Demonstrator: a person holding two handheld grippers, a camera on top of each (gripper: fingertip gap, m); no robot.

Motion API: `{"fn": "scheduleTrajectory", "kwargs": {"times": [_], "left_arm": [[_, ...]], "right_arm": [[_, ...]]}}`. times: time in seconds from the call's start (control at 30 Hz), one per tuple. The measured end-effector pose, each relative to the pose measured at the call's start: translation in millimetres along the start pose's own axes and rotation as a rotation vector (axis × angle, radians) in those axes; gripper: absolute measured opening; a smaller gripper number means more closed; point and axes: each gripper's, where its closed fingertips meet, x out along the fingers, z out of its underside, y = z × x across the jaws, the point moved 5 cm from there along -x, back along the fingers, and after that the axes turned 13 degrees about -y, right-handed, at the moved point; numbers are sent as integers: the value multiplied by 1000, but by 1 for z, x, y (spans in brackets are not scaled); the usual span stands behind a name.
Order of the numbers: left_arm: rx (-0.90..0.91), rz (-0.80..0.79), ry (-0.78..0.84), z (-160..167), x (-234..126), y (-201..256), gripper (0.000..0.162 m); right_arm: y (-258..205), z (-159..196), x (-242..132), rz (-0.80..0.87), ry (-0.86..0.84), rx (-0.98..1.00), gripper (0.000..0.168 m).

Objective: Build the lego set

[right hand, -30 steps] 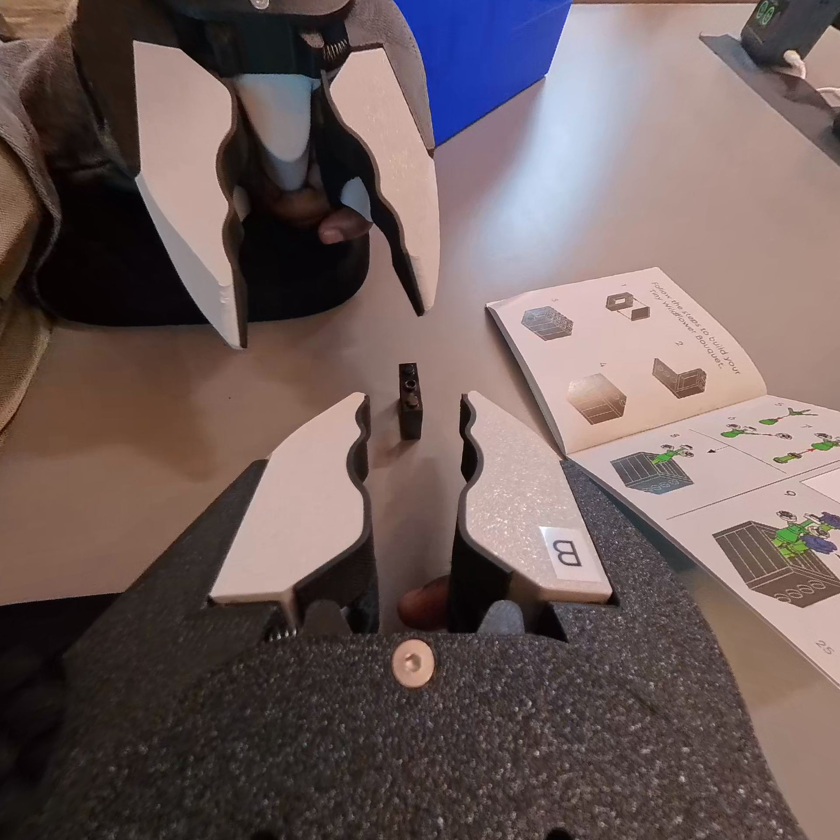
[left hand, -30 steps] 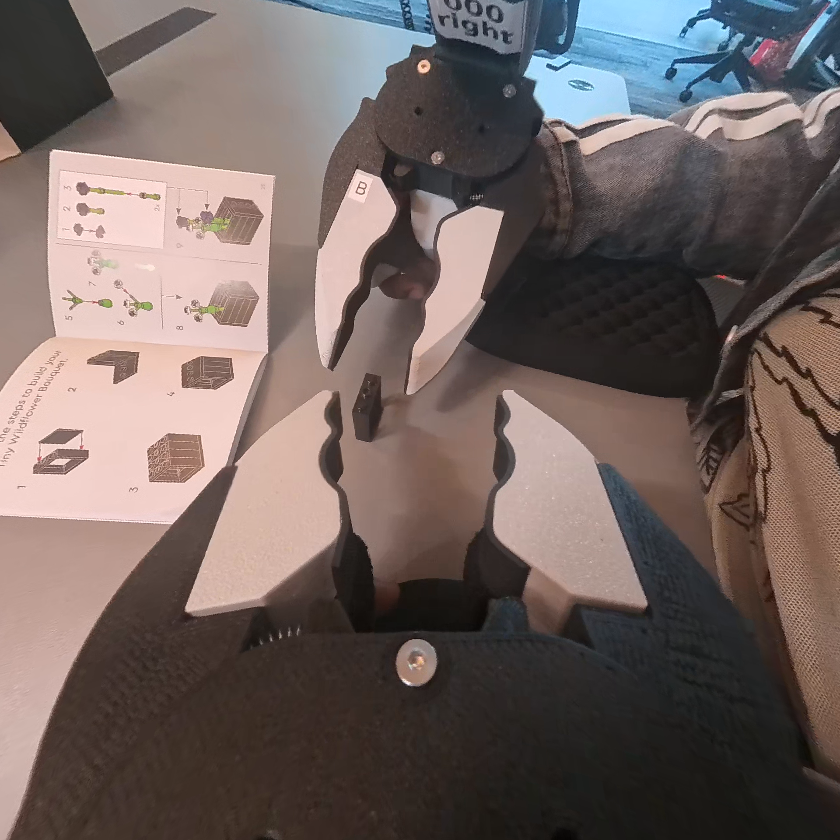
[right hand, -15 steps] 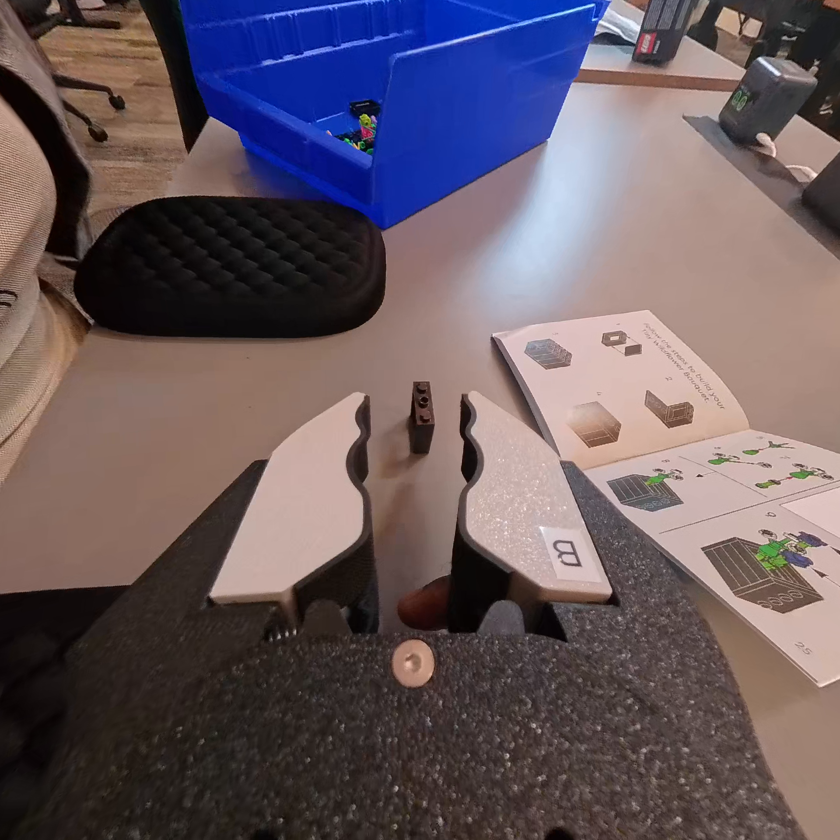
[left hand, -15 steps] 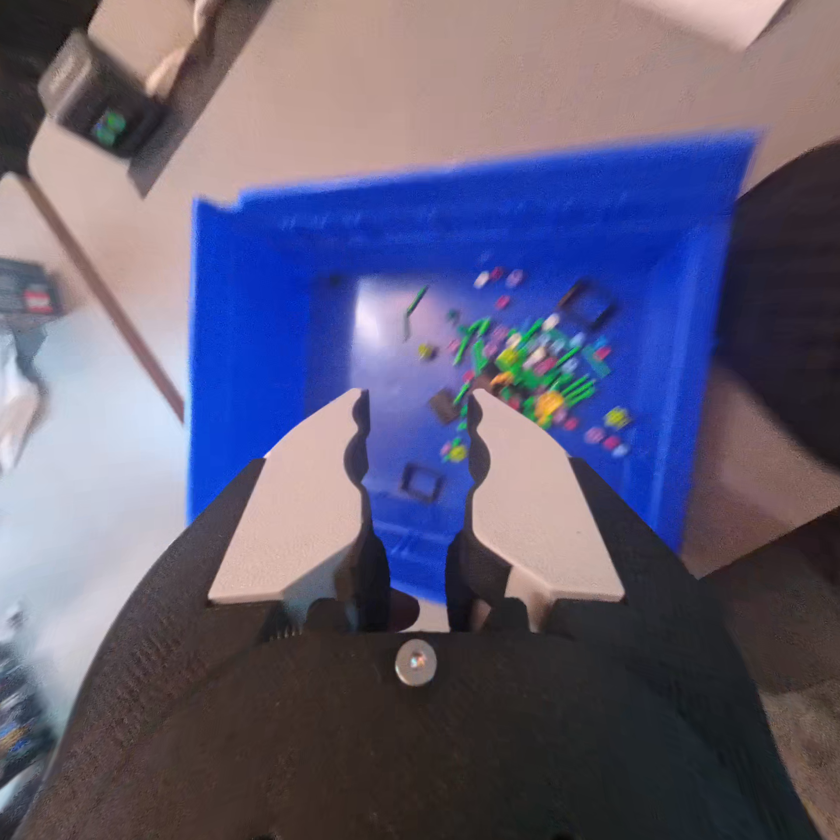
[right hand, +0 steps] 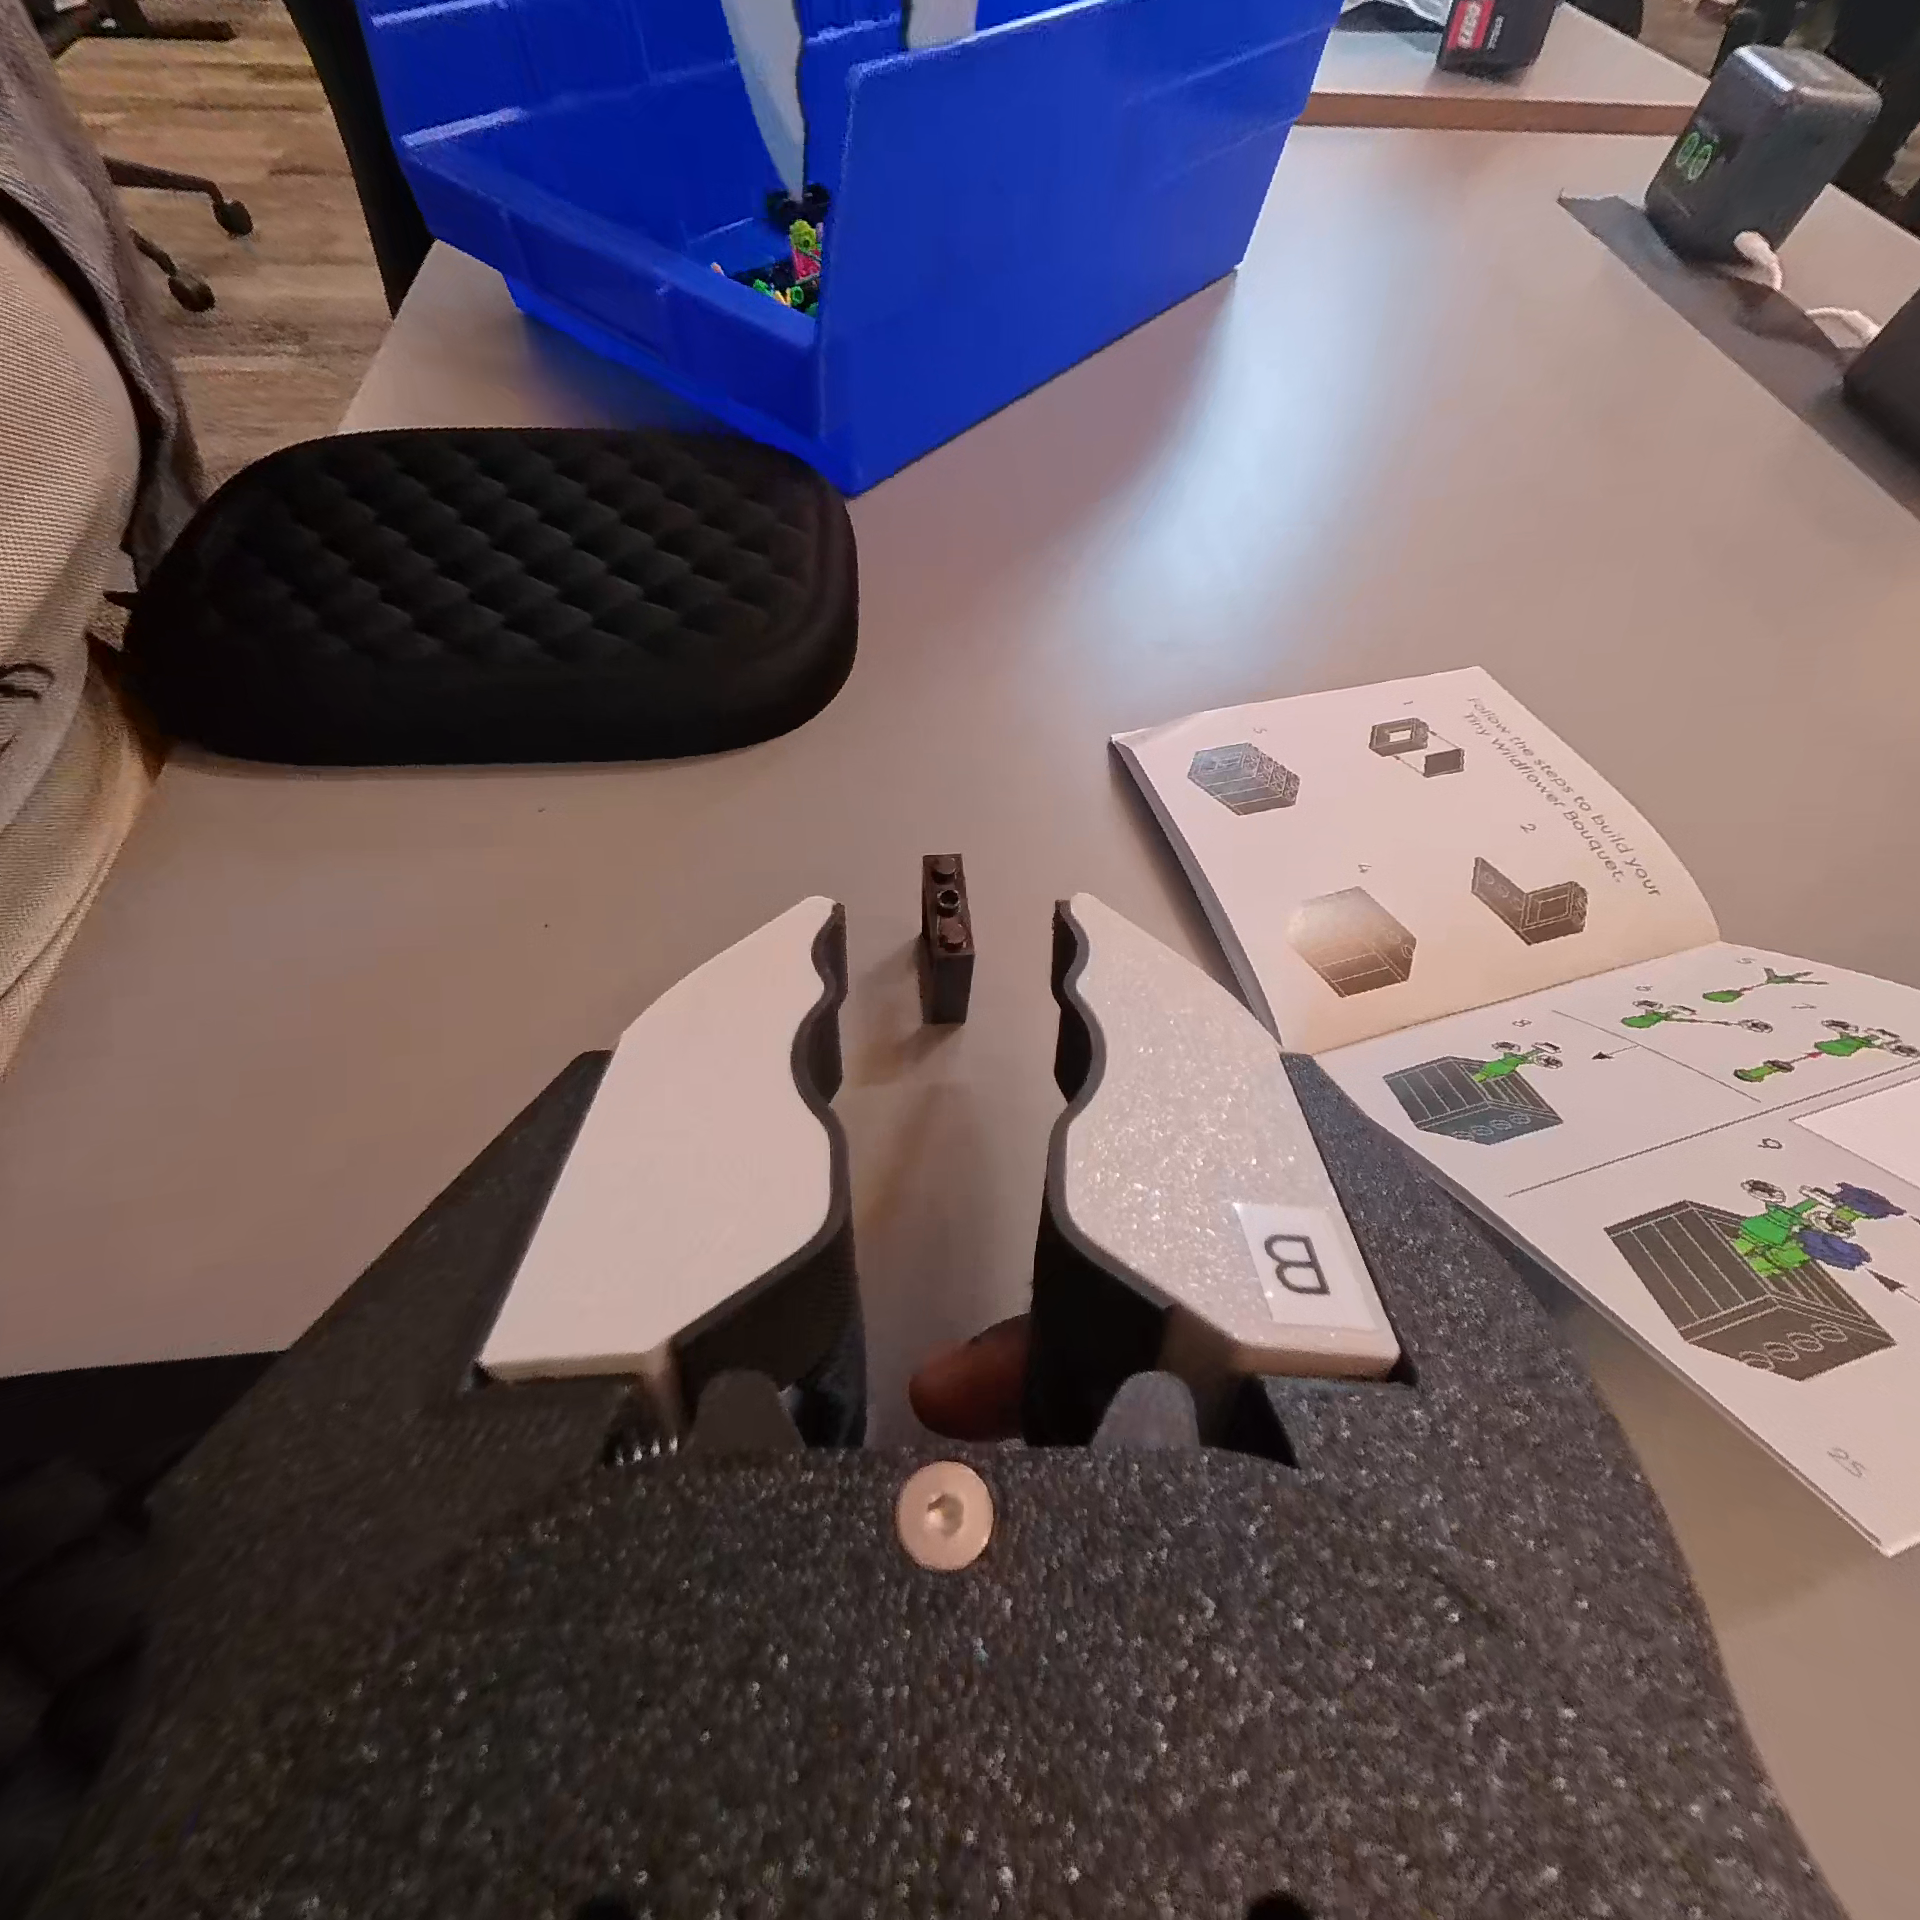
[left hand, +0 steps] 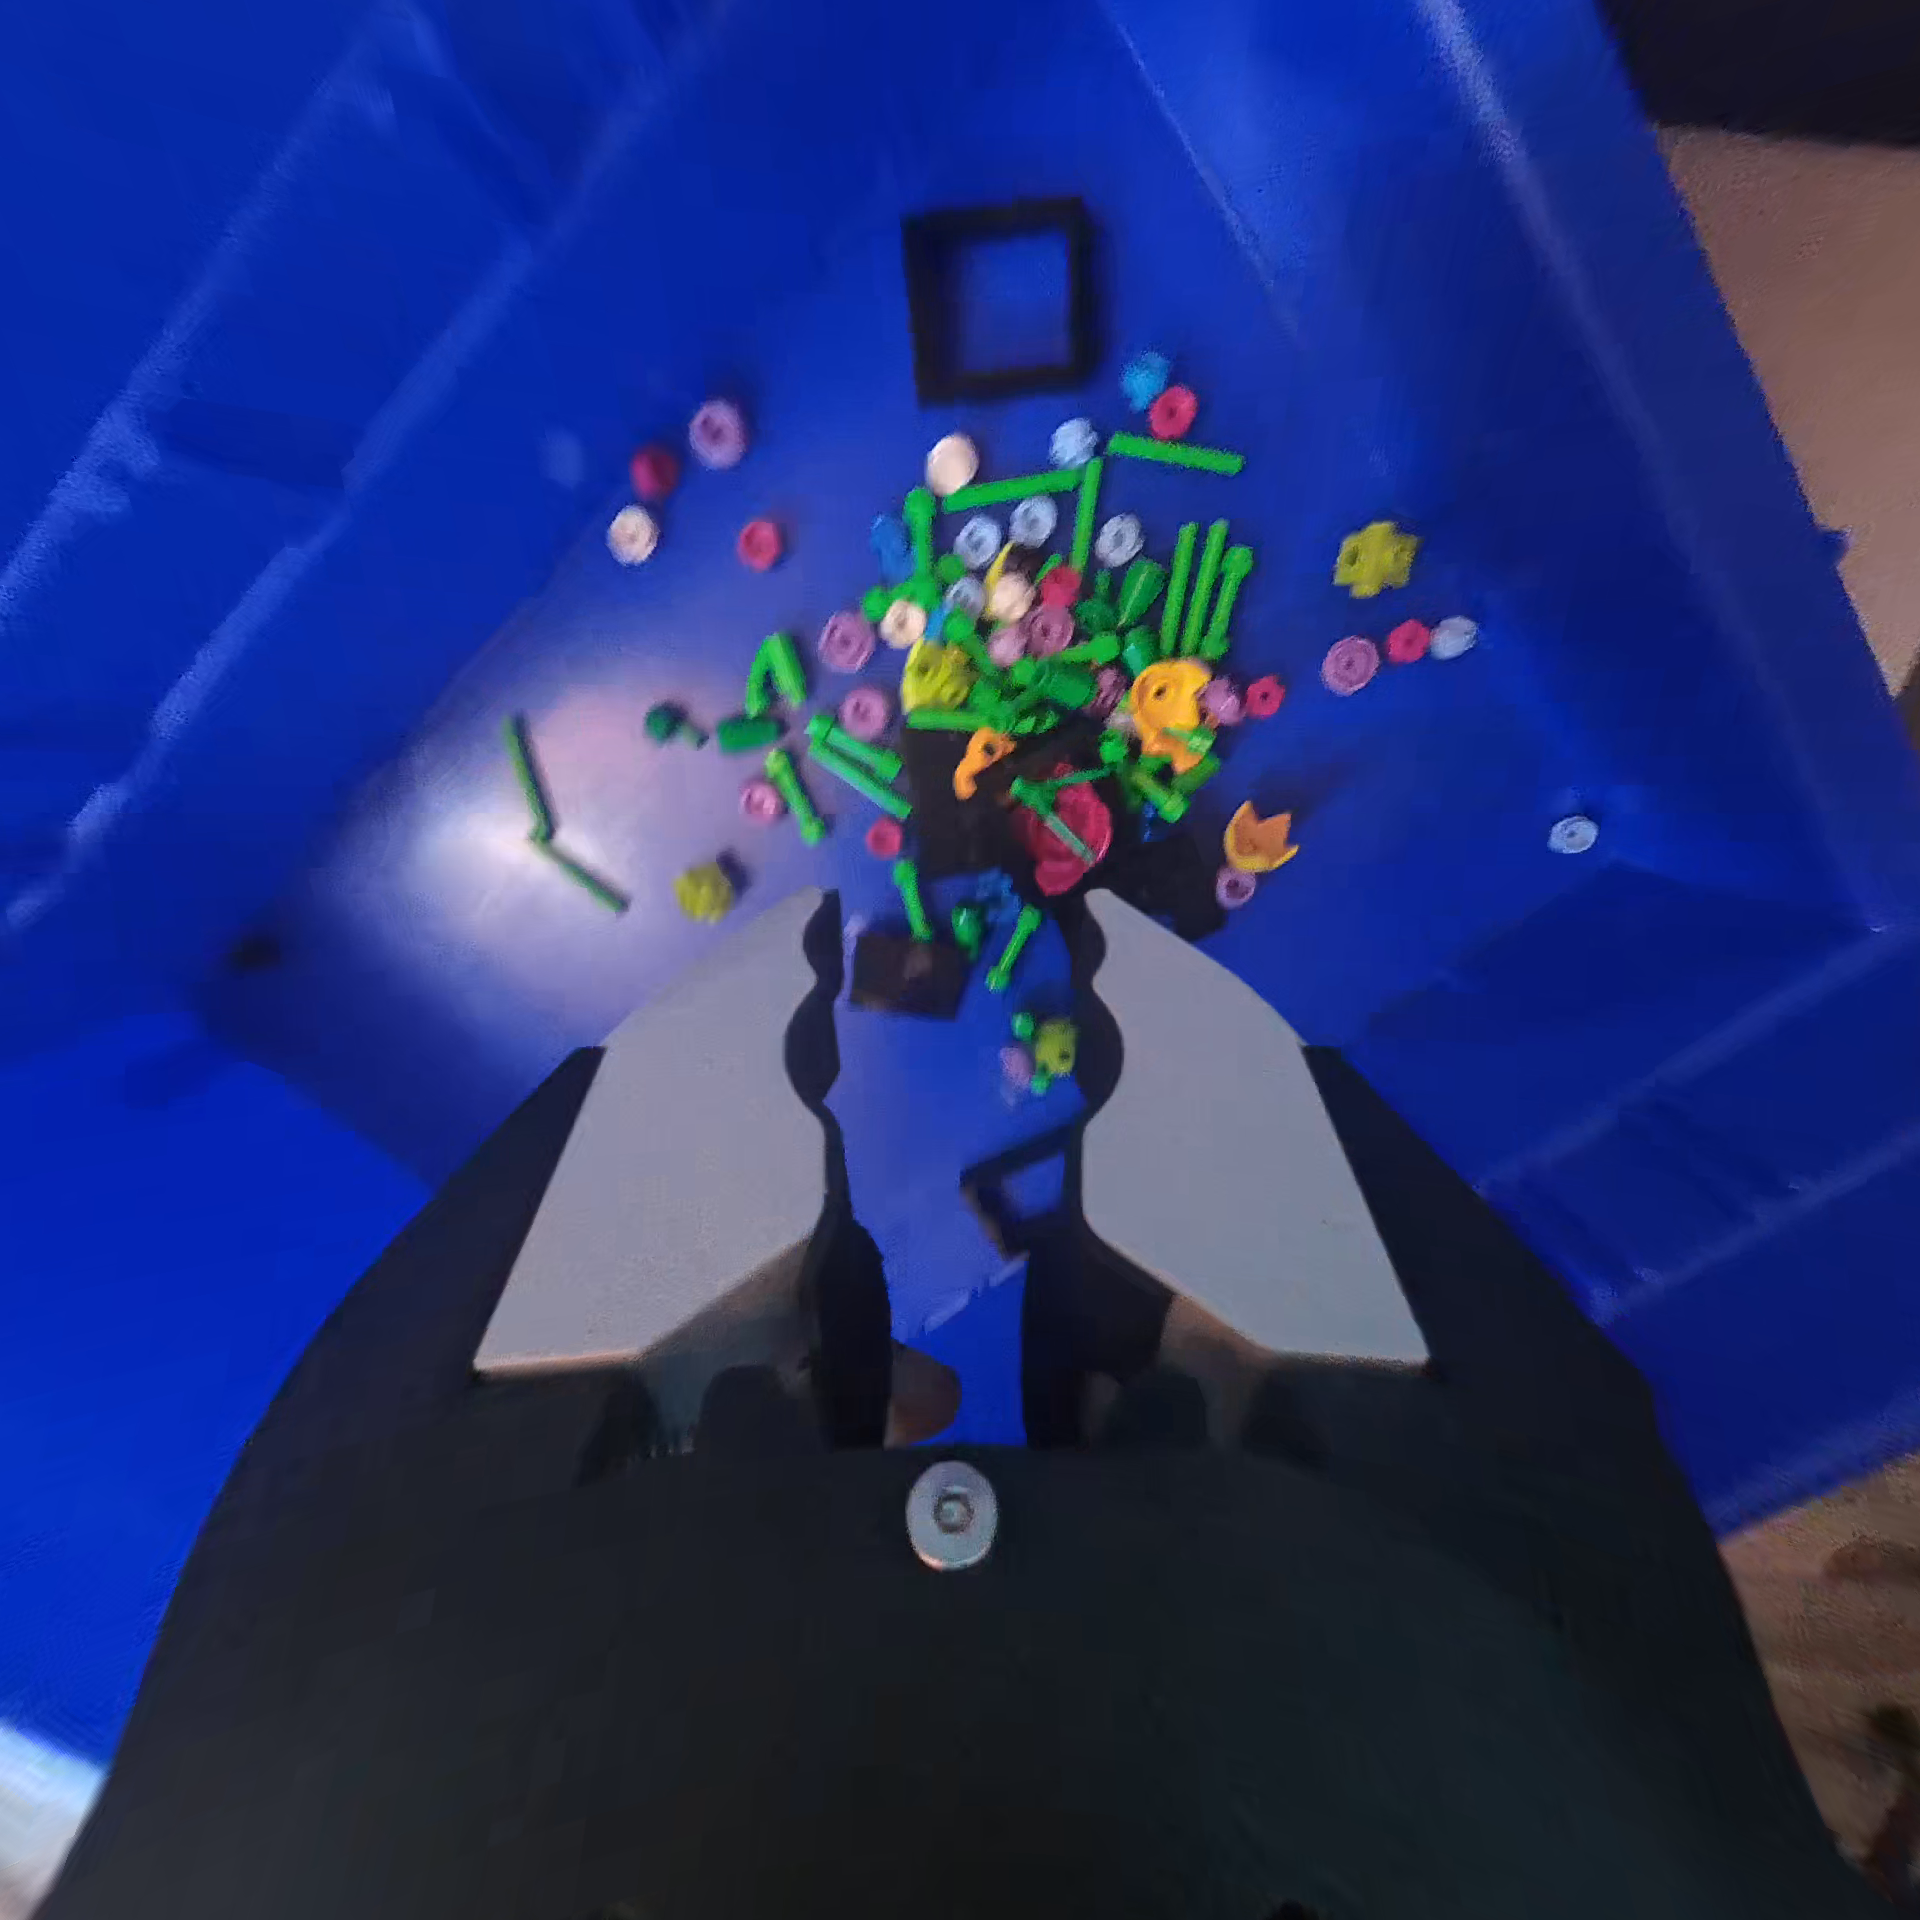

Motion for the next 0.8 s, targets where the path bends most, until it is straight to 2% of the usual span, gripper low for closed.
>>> {"fn": "scheduleTrajectory", "kwargs": {"times": [0.1,0.17,0.23,0.3,0.37,0.43,0.5,0.6,0.73,0.8], "left_arm": [[22,131,39,-8,15,7,32],[-23,186,7,-8,21,9,31],[-21,278,77,-14,18,21,31],[-11,343,57,-15,18,32,31],[-19,323,21,-11,18,33,32],[-51,276,54,-9,12,28,32],[-101,157,48,-3,5,14,31],[-133,-8,-87,19,3,-5,31],[-148,24,-87,19,14,-9,33],[-113,-4,-139,20,20,-11,32]], "right_arm": [[2,0,0,10,1,11,37],[2,0,0,16,0,13,37],[2,1,0,18,-6,14,37],[2,1,1,14,-11,15,37],[2,1,0,13,-11,14,37],[2,1,0,15,-8,15,37],[2,1,0,14,-6,15,37],[2,1,0,14,-9,12,37],[2,1,0,17,-5,9,37],[2,0,0,18,-2,10,37]]}}
